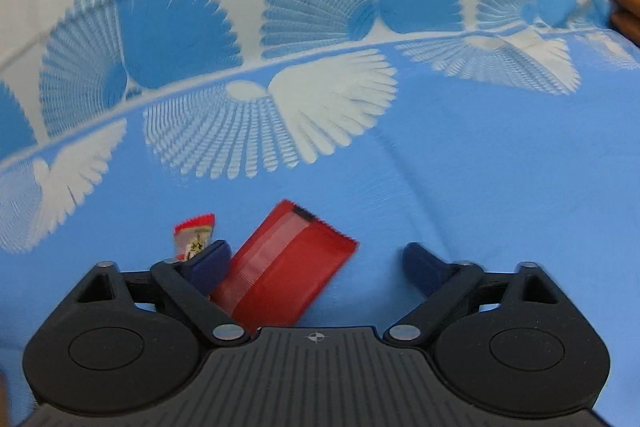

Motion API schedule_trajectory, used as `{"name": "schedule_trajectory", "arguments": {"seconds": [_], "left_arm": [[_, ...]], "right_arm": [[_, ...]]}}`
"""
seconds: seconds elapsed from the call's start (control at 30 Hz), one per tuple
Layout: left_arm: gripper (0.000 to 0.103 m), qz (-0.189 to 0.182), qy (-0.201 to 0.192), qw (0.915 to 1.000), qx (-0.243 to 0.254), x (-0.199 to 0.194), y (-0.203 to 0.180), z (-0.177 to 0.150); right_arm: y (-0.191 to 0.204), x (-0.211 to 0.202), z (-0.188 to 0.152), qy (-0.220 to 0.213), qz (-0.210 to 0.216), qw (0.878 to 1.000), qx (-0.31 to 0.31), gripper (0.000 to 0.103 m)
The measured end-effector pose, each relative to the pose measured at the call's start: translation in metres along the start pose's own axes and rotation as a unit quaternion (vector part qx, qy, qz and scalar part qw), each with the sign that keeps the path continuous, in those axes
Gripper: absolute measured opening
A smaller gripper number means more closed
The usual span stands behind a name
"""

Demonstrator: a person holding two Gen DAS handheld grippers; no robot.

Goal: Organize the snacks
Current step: 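Grasp the red wrapper with the right gripper while the left grasps the small red candy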

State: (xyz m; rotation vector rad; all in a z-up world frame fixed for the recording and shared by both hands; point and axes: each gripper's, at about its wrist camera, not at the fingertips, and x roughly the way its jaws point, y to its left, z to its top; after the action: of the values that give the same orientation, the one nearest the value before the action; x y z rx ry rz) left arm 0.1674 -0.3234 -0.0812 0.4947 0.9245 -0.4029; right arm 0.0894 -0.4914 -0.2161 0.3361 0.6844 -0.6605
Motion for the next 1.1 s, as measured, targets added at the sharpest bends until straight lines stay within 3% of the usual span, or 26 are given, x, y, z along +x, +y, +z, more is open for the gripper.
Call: {"name": "schedule_trajectory", "arguments": {"seconds": [0.1, 0.23, 0.33, 0.5, 0.63, 0.7, 0.9, 0.93, 0.97, 1.0, 1.03, 1.1], "left_arm": [[0.103, -0.022, 0.007, 0.9997, 0.001, 0.016, -0.015, 0.011], [0.103, -0.053, 0.016, 0.9984, 0.009, 0.05, -0.046, 0.024], [0.103, -0.076, 0.034, 0.9958, 0.038, 0.088, -0.076, 0.032], [0.103, -0.116, 0.091, 0.9877, 0.051, 0.149, -0.11, 0.043], [0.103, -0.134, 0.14, 0.9788, 0.065, 0.183, -0.131, 0.046], [0.103, -0.13, 0.109, 0.983, 0.069, 0.179, -0.134, 0.047], [0.103, -0.127, 0.093, 0.9849, 0.072, 0.174, -0.133, 0.036], [0.097, -0.126, 0.095, 0.9845, 0.076, 0.171, -0.132, 0.035], [0.072, -0.131, 0.089, 0.9845, 0.077, 0.165, -0.131, 0.034], [0.05, -0.138, 0.077, 0.9848, 0.071, 0.155, -0.128, 0.032], [0.02, -0.144, 0.072, 0.9848, 0.066, 0.147, -0.126, 0.029], [0.019, -0.144, 0.073, 0.9857, 0.048, 0.136, -0.121, 0.02]], "right_arm": [[0.004, -0.004, -0.009, -0.022, -0.009, 0.997, -0.067, 0.102], [-0.037, -0.025, -0.016, -0.019, -0.045, 0.999, -0.006, 0.102], [-0.056, -0.03, -0.019, -0.029, -0.016, 0.999, -0.036, 0.103], [-0.029, -0.019, -0.004, -0.013, 0.045, 0.991, -0.124, 0.103], [-0.037, -0.006, 0.006, -0.011, 0.091, 0.987, -0.134, 0.103], [-0.037, -0.001, 0.004, -0.029, 0.094, 0.986, -0.132, 0.103], [-0.036, 0.001, 0.002, -0.043, 0.093, 0.986, -0.132, 0.103], [-0.035, 0.0, 0.001, -0.041, 0.089, 0.986, -0.133, 0.102], [-0.033, -0.004, 0.001, -0.037, 0.088, 0.987, -0.13, 0.091], [-0.031, -0.01, 0.001, -0.036, 0.092, 0.987, -0.128, 0.059], [-0.027, -0.017, 0.001, -0.034, 0.09, 0.987, -0.126, 0.047], [-0.02, -0.027, -0.003, -0.017, 0.079, 0.989, -0.12, 0.045]]}}
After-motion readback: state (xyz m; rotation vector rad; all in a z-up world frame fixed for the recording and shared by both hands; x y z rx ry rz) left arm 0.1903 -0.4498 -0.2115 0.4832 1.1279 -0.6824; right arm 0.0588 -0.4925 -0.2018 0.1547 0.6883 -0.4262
